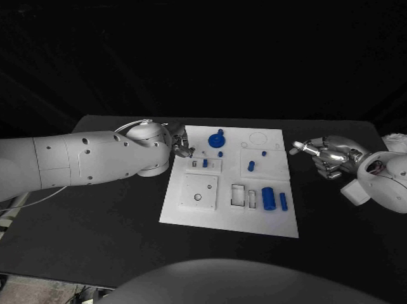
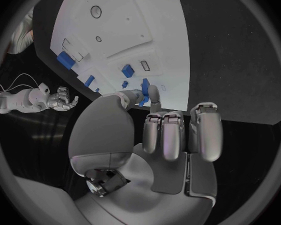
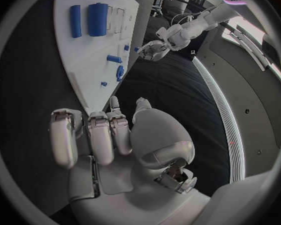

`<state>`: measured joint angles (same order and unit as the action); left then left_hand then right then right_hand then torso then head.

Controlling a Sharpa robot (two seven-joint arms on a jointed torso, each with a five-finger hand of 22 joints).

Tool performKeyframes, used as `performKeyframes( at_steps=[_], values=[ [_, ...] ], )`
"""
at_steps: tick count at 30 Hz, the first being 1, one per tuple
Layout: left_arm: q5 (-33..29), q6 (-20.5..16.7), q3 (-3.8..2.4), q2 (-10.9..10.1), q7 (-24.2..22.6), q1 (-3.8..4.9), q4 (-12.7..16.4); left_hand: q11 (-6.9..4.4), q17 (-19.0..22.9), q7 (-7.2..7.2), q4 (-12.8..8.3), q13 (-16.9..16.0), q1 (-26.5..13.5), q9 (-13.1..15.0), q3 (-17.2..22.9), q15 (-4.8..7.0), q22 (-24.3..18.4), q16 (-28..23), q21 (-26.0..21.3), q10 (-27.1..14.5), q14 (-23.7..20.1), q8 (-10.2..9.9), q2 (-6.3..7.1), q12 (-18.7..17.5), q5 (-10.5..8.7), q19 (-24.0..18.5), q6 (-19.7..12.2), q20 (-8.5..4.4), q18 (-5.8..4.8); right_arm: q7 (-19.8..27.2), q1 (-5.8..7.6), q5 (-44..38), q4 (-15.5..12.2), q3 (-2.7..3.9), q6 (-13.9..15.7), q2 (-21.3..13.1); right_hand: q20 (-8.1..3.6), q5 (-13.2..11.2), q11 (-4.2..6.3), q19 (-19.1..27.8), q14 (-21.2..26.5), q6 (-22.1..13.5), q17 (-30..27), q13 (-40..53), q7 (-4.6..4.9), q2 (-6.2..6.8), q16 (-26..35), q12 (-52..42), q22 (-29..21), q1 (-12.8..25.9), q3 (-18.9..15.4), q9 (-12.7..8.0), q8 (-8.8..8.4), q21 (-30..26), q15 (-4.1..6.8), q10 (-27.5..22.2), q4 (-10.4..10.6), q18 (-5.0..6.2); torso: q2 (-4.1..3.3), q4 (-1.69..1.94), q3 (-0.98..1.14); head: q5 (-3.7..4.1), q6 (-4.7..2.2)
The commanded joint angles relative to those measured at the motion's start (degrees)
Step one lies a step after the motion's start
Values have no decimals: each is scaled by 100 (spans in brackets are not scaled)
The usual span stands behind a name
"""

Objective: Assemble the parts on the task board

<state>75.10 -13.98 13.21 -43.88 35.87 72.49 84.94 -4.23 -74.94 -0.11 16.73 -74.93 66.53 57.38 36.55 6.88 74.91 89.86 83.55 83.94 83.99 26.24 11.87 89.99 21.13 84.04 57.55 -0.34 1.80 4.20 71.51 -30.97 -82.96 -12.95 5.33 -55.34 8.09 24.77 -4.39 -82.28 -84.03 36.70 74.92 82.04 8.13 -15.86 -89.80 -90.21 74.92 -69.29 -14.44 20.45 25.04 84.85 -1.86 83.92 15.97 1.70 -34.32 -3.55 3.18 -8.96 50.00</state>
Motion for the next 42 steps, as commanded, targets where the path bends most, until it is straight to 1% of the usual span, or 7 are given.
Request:
performKeyframes(
  at_steps=[1,8,13,21,29,36,42],
  values=[
    [143,-352,2,-17,29,-60,55,-7,-1506,-26,-1,-1507,-51,8,51,-4,1249,14,-14,606,601,26,21,1,-25,318,61,3,-20,135,-11,-36,-9,0,65,-3,-21,39,68,30,-597,34,1508,796,-7,18,-20,21,1237,-67,35,-10,-19,-28,50,608,-5,36,-1,0,0,-7,0],
    [86,-475,2,-18,-19,-156,77,-11,-1506,-30,-2,-1507,-72,14,101,-2,1249,14,-18,606,601,34,26,1,-58,317,73,2,-19,127,-24,-36,-14,0,67,-10,-21,39,68,30,-597,34,1508,796,-7,18,-20,21,1237,-67,35,-10,-19,-28,50,608,-5,36,-5,-3,-1,7,0],
    [21,-409,3,2,-13,-184,63,-13,-1506,-33,-1,-1507,-98,21,139,0,1246,14,-30,606,601,46,30,1,-106,314,93,1,-16,119,-29,-36,-15,0,69,-14,-21,39,68,30,-597,34,1508,796,-7,18,-20,21,1237,-67,35,-10,-19,-28,50,608,-5,36,-5,-6,0,8,0],
    [-2,-476,3,50,-40,-226,14,-13,-1506,-33,-6,-1507,-111,19,189,1,1233,14,-67,606,601,37,32,1,-148,299,86,0,-8,122,-39,-34,-17,0,70,-12,-21,50,68,34,-597,36,1508,796,-6,21,-20,21,1236,-77,38,-11,-19,-31,50,608,-6,37,-4,-5,-1,33,0],
    [8,-482,3,97,-55,-246,-19,-13,-1506,-33,-8,-1507,-110,17,199,1,1231,14,-74,606,601,34,34,1,-151,296,83,0,-6,120,-46,-34,-19,0,68,-17,-21,50,68,34,-597,36,1508,796,-6,21,-20,21,1236,-77,38,-11,-19,-31,50,608,-6,37,-5,-6,0,30,0],
    [10,-432,3,112,-52,-298,-51,-13,-1506,-32,-9,-1507,-111,15,214,1,1230,14,-77,606,601,30,35,1,-155,295,80,0,-6,124,-52,-34,-20,0,68,-18,-21,57,67,32,-597,37,1508,796,-5,23,-20,21,1236,-83,41,-12,-20,-30,50,608,-6,36,-4,-4,-1,53,0],
    [10,-429,3,119,-58,-327,-74,-12,-1506,-31,-9,-1507,-111,15,218,1,1230,14,-78,606,601,29,36,1,-156,294,80,0,-6,126,-55,-34,-23,0,69,-20,-21,57,67,32,-597,37,1508,796,-5,23,-20,21,1236,-83,41,-12,-20,-30,50,608,-6,36,-4,-2,-1,45,0]
  ],
)
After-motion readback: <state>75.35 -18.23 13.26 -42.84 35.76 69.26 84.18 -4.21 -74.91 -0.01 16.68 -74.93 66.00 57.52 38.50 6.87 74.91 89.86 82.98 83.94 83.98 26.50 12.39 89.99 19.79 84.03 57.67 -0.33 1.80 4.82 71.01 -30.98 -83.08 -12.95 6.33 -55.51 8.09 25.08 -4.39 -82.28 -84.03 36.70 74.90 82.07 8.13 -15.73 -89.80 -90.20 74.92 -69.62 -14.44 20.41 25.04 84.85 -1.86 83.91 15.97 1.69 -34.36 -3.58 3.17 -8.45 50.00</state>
